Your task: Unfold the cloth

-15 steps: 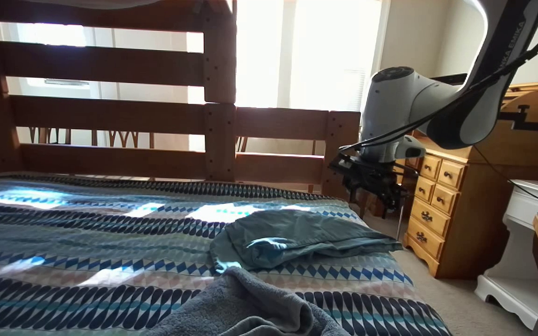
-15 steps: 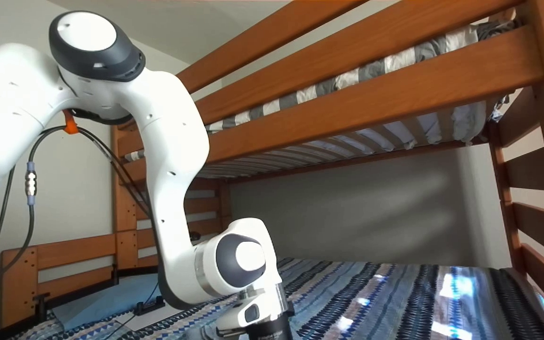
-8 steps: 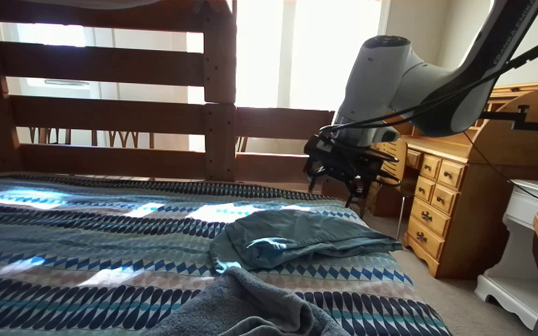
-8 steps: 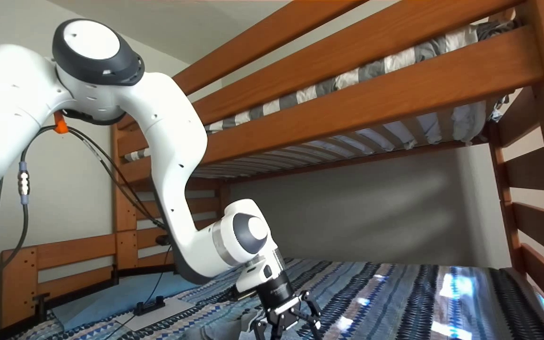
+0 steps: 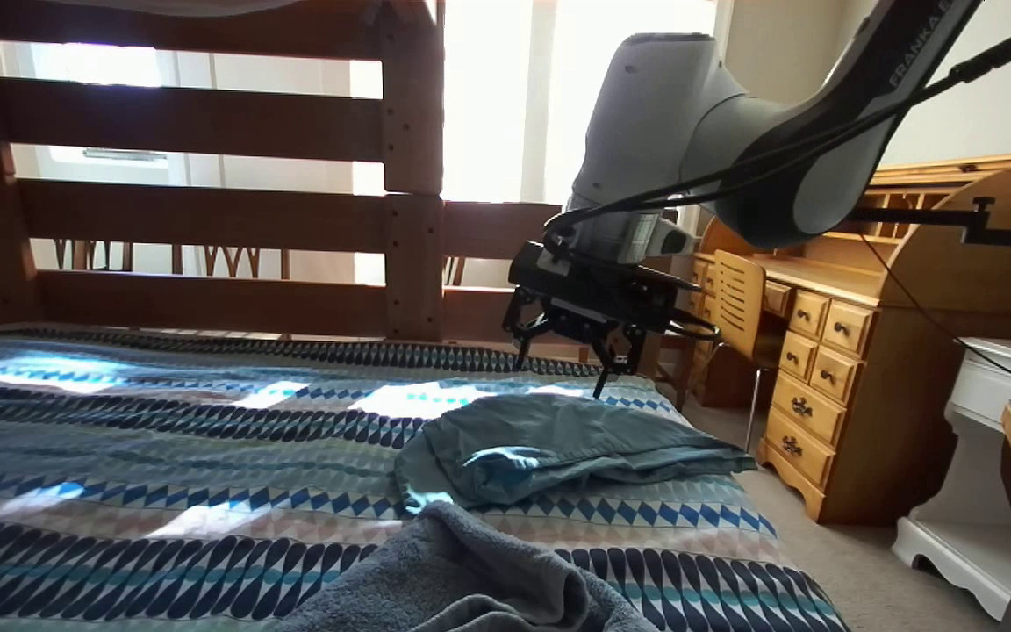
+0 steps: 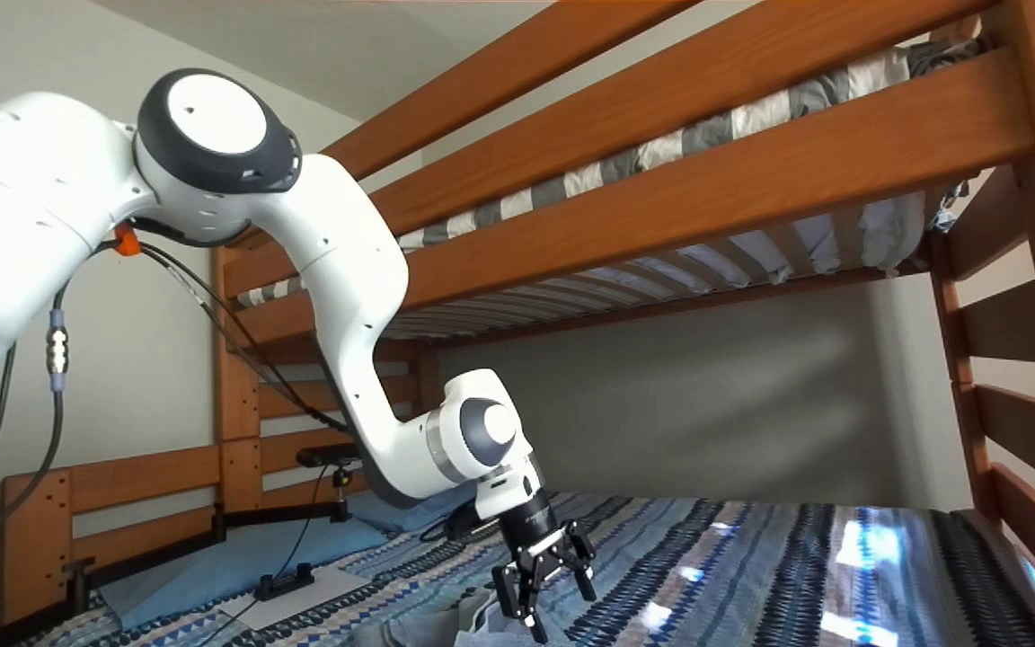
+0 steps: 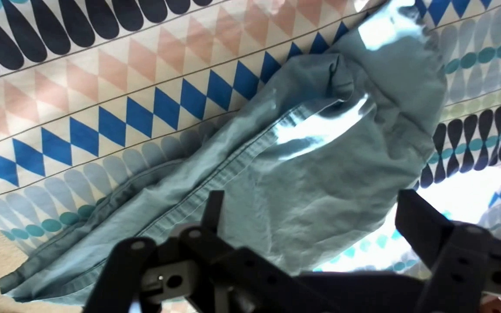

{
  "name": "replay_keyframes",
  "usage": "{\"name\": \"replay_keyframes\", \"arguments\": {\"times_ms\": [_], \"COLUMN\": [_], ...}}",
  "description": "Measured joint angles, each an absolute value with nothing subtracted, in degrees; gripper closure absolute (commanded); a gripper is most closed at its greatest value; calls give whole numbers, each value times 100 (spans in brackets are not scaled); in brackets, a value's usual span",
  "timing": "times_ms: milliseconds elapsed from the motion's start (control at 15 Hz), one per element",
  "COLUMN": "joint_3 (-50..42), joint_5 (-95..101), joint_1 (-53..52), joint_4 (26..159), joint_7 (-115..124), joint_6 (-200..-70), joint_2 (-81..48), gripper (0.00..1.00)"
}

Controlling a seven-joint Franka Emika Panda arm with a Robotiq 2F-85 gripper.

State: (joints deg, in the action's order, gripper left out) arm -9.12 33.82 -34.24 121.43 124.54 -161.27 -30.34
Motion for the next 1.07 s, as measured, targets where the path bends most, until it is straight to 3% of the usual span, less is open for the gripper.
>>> {"name": "replay_keyframes", "arguments": {"times_ms": [400, 1067], "joint_3": [-605, -609], "joint_5": [2965, 2652], "joint_1": [-3176, -3054], "joint_4": [11177, 10712], "joint_7": [11904, 11723], "joint_6": [-15664, -15908], "joint_2": [-3826, -4326], "gripper": [0, 0]}}
